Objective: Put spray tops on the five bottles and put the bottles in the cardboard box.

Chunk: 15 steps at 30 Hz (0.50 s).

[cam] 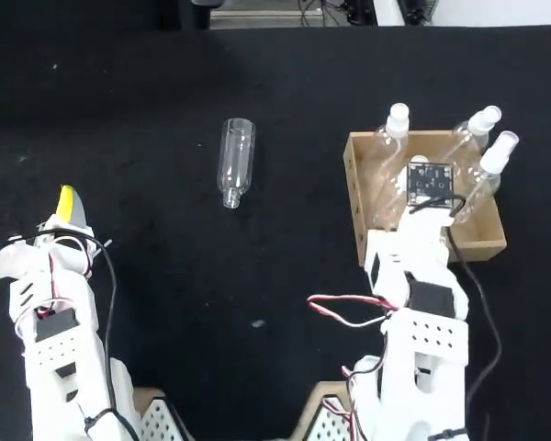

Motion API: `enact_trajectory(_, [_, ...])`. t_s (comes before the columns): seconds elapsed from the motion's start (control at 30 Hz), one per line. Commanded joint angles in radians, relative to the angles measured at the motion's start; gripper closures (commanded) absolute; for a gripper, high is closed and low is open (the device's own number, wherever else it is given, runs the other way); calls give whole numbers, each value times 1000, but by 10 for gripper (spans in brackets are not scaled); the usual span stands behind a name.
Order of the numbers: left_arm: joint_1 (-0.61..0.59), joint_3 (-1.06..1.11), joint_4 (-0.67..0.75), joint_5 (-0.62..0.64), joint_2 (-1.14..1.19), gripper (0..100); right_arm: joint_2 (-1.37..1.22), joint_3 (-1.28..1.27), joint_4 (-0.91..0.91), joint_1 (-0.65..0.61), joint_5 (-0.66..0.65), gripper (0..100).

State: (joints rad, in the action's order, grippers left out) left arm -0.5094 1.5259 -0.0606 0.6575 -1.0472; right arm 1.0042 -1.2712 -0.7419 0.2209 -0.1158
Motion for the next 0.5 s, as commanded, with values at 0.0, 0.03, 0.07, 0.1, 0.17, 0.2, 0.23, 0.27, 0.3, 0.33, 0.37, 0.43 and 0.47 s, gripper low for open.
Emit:
enact_trajectory(0.0, [-5, -51, 25, 5, -15, 766, 4, 1, 58, -5, 5, 988])
enact_trajectory(0.03, [-5, -50, 25, 5, -15, 766, 4, 1, 63, -5, 5, 988])
enact_trajectory(0.07, [-5, -50, 25, 5, -15, 766, 4, 1, 69, -5, 5, 988])
enact_trajectory(0.1, [-5, -50, 25, 5, -15, 766, 4, 1, 77, -5, 5, 988])
enact_trajectory(0.17, [-5, -50, 25, 5, -15, 766, 4, -16, 103, -3, 5, 988])
enact_trajectory(0.2, [-5, -50, 25, 5, -15, 766, 4, -30, 124, -3, 5, 988])
enact_trajectory(0.23, [-5, -50, 25, 5, -15, 766, 4, -44, 144, -3, 5, 988])
enact_trajectory(0.27, [-5, -50, 25, 5, -15, 766, 4, -54, 161, -3, 5, 988])
enact_trajectory(0.3, [-5, -51, 25, 5, -15, 766, 4, -59, 170, -3, 5, 988])
enact_trajectory(0.33, [-5, -51, 25, 5, -15, 766, 4, -62, 175, -3, 5, 988])
enact_trajectory(0.37, [-5, -51, 25, 5, -15, 766, 4, -62, 176, -3, 5, 988])
enact_trajectory(0.43, [-5, -51, 25, 5, -15, 766, 4, -62, 180, -3, 5, 988])
enact_trajectory(0.47, [-5, -51, 23, 5, -15, 766, 4, -62, 180, -3, 5, 988])
